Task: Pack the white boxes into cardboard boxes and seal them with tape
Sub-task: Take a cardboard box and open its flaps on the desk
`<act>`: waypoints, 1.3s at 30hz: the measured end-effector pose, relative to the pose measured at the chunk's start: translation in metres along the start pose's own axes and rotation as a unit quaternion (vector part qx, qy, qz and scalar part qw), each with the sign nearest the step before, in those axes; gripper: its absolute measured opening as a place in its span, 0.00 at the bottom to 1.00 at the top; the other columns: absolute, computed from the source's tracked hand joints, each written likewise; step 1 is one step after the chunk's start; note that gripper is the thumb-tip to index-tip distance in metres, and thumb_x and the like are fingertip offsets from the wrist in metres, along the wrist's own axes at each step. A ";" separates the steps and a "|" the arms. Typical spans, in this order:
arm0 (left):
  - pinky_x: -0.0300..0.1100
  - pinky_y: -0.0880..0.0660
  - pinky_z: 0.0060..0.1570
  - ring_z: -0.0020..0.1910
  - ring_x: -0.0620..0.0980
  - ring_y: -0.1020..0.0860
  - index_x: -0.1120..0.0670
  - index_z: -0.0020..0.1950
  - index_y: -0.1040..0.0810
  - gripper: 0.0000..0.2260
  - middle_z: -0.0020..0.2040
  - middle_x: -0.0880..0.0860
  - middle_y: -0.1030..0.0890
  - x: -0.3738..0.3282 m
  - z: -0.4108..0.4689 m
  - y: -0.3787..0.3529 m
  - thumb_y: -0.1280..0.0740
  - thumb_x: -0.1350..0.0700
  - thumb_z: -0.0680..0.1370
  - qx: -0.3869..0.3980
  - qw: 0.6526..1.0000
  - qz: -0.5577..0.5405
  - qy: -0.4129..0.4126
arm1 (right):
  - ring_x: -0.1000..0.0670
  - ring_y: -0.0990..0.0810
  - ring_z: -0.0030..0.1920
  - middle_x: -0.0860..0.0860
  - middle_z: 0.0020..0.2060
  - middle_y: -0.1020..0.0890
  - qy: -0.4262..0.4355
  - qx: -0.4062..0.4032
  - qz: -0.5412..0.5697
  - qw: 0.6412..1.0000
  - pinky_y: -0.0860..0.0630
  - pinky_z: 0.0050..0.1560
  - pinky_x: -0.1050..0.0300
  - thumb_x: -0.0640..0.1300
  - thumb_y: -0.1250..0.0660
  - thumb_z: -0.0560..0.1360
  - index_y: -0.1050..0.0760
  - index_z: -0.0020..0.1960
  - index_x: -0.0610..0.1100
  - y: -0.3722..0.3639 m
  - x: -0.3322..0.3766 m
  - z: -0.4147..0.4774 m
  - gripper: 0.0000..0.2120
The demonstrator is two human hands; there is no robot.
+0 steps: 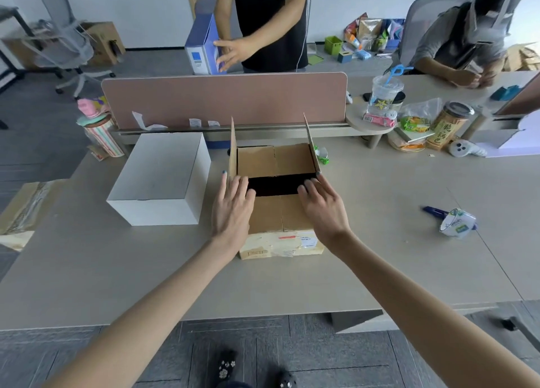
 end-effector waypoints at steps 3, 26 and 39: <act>0.63 0.61 0.76 0.71 0.61 0.35 0.52 0.66 0.25 0.20 0.66 0.57 0.27 -0.001 0.006 -0.004 0.31 0.51 0.75 0.135 0.984 0.107 0.036 | 0.46 0.18 0.42 0.45 0.40 0.19 -0.035 0.115 -0.051 0.991 0.29 0.69 0.51 0.32 0.24 0.55 0.21 0.46 0.38 -0.001 0.003 0.015 0.20; 0.31 0.40 0.60 0.63 0.46 0.34 0.63 0.74 0.38 0.23 0.69 0.60 0.33 0.011 0.001 -0.117 0.36 0.60 0.82 0.060 0.781 -0.596 0.178 | 0.37 0.30 0.37 0.41 0.34 0.22 -0.404 0.085 0.406 0.815 0.35 0.34 0.54 0.30 0.42 0.72 0.22 0.50 0.42 -0.085 -0.029 -0.025 0.14; 0.55 0.28 0.55 0.60 0.61 0.29 0.56 0.72 0.32 0.25 0.65 0.57 0.30 0.017 0.011 -0.115 0.31 0.50 0.78 0.032 0.921 -0.363 0.139 | 0.43 0.27 0.65 0.47 0.69 0.26 -0.342 0.111 0.258 0.897 0.26 0.51 0.50 0.37 0.38 0.76 0.30 0.70 0.43 -0.078 -0.026 -0.020 0.22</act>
Point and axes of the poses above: each hand's wrist, its own z-axis towards the middle knuckle, its own y-axis out of the back of the hand, x = y × z, the point moved 1 cm from there along z, towards the middle knuckle
